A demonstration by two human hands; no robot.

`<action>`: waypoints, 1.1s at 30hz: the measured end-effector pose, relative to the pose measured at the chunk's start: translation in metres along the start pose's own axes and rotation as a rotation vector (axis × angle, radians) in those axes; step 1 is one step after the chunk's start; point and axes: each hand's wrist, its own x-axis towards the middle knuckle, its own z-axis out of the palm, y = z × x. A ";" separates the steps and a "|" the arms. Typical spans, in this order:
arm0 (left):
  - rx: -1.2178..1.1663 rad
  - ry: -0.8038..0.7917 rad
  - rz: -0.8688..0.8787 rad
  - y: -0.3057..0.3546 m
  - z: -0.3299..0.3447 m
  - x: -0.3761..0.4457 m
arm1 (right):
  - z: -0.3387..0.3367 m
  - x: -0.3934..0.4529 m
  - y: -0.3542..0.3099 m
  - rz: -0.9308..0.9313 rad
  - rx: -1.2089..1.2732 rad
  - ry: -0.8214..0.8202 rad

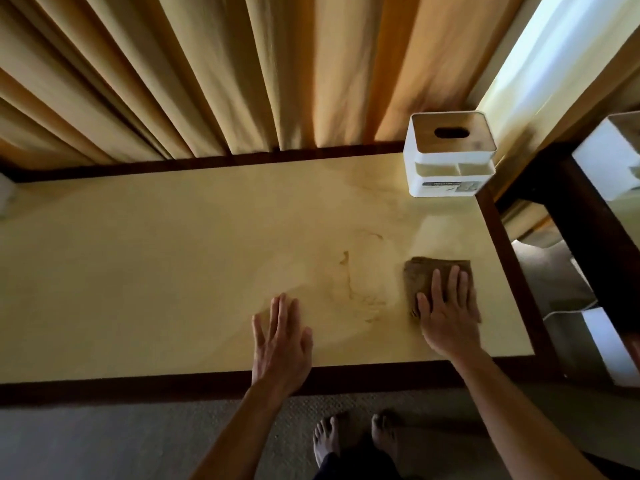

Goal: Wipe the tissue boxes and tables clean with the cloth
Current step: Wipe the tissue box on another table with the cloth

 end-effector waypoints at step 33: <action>0.025 -0.038 -0.033 0.008 -0.010 -0.002 | 0.025 -0.041 -0.081 -0.146 0.081 -0.130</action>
